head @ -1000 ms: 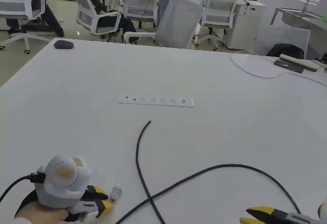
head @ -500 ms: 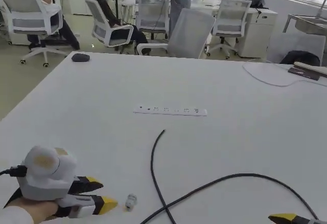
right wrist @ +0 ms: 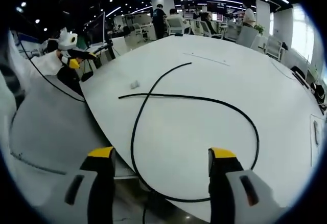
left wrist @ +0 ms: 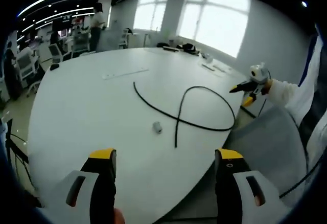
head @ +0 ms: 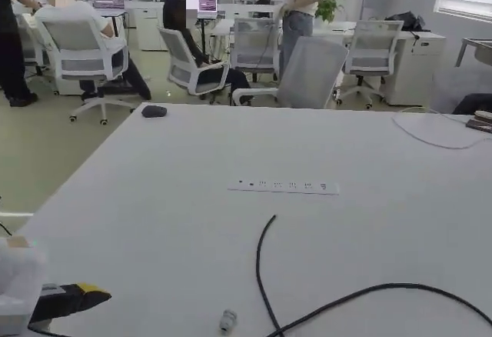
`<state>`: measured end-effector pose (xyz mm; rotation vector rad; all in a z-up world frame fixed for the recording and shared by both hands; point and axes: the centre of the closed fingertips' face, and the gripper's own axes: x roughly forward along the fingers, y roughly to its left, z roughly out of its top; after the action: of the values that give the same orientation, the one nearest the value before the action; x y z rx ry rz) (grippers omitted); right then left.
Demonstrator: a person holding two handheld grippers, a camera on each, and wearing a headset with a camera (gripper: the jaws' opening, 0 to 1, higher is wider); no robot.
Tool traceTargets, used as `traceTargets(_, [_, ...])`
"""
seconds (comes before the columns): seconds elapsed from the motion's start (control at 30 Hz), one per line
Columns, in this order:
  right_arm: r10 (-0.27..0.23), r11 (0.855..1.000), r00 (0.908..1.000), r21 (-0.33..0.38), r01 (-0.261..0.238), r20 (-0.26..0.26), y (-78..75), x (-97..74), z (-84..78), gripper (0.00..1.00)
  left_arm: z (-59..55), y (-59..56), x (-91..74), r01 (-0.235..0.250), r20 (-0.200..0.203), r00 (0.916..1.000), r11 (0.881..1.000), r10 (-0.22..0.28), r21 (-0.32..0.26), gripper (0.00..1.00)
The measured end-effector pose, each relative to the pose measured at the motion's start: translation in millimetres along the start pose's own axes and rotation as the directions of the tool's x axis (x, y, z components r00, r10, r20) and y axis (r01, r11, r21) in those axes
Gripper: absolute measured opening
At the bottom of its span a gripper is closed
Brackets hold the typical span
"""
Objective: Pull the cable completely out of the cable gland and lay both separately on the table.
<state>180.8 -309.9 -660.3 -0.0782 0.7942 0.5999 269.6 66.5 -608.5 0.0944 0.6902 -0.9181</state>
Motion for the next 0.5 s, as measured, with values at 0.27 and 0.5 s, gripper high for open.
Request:
traceTargets(0.27, [-0.024, 0.996, 0.9996, 0.084, 0.023, 0.014, -1.1, -16.3, -13.5, 0.77, -5.0, 6.5, -28.9, -0.068, 0.052, 0.9961, 0.997, 0.07, -0.045, 0.8])
traceTargets(0.5, [-0.019, 0.997, 0.9996, 0.08, 0.021, -0.02, 8.3, -13.7, -18.9, 0.76, -7.3, 7.9, -26.2, -0.074, 0.05, 0.9959, 0.996, 0.076, -0.043, 0.79])
